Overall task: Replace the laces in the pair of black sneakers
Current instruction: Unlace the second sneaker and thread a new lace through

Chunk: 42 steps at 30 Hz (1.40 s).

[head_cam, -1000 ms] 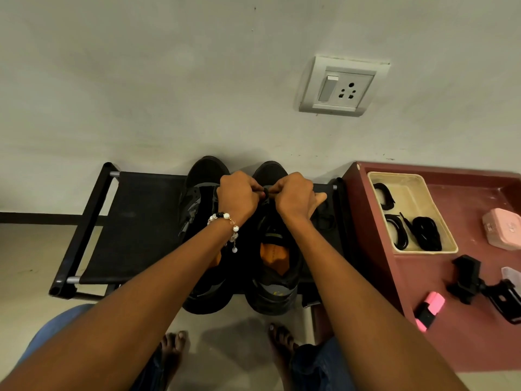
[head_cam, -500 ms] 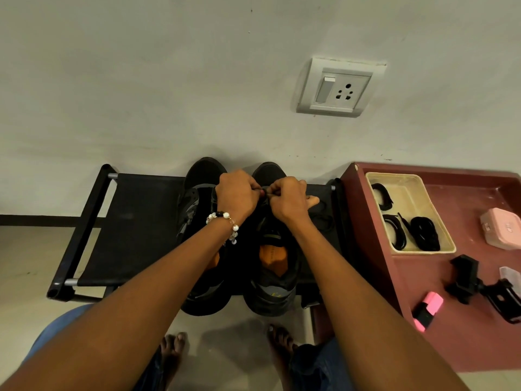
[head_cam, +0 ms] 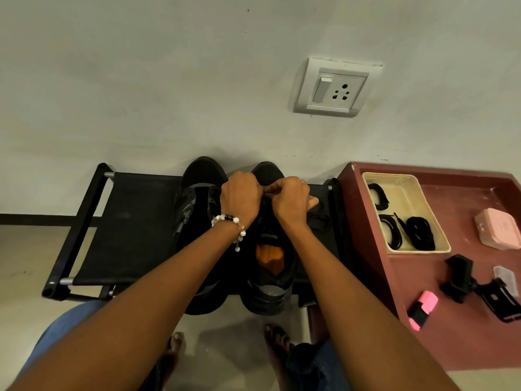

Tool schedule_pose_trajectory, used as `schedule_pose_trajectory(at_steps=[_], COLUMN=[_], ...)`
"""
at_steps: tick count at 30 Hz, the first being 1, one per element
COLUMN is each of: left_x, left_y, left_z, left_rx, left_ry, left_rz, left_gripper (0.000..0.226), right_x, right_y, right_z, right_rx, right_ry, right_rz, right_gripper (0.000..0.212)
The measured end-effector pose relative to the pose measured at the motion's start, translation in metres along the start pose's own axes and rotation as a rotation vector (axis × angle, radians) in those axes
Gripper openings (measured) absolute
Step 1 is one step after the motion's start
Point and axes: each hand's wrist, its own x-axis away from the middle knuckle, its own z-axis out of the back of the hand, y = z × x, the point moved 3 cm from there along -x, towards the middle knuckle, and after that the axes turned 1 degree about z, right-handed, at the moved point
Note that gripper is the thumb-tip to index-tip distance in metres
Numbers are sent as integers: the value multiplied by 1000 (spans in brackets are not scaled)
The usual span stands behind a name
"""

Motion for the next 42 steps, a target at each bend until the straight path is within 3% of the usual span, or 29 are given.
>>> schedule_pose_trajectory(at_steps=[3, 5, 9, 11, 15, 17, 19, 21, 23, 25, 27, 29, 33, 37, 40, 42], left_x=[0, -4, -15, -16, -17, -21, -22, -23, -21, -16, -13, -16, -20, -26, -27, -27], left_y=[1, -1, -6, 1, 24, 29, 25, 16, 5, -5, -6, -6, 0, 2, -3, -4], left_z=[-5, -4, 10, 25, 72, 89, 94, 82, 59, 42, 42, 47, 70, 97, 109, 107], left_rx=[-59, -33, 235, 520, 1373, 1547, 1321, 659, 93, -188, -232, 22, 782, 1596, 1811, 1684], left_ry=[-63, -133, -179, -185, -202, -185, -178, -183, -304, -451, -467, -428, -230, -2, 54, -11], left_rz=[-47, -59, 59, 136, 230, 163, 52, -148, -265, -239, -183, -86, 175, 163, 109, 128], left_gripper=[22, 24, 40, 37, 25, 23, 20, 11, 14, 23, 22, 17, 19, 21, 21, 25], right_x=[-3, -4, -4, -5, -6, -7, -8, -9, -10, -10, -11, -11, -11, -8, -9, -11], right_y=[3, 2, 3, 6, 4, 4, 4, 4, 4, 4, 4, 5, 6, 4, 3, 1], right_z=[2, 0, -2, -1, -1, -2, -3, -3, -4, -5, -6, -7, -5, -2, 2, 9], right_rx=[-43, 7, 97, 125, 152, 165, 170, 178, 201, 214, 215, 208, 188, 165, 129, 76], right_ry=[-33, -56, -38, -46, -44, -44, -44, -39, -41, -37, -32, -34, -36, -38, -87, -174], right_rz=[-42, -13, 8, -4, 2, 4, 5, 7, 2, 4, 10, 11, -10, -16, -36, -43], right_gripper=[5, 11, 12, 14, 15, 16, 20, 20, 17, 9, 1, 2, 4, 3, 6, 10])
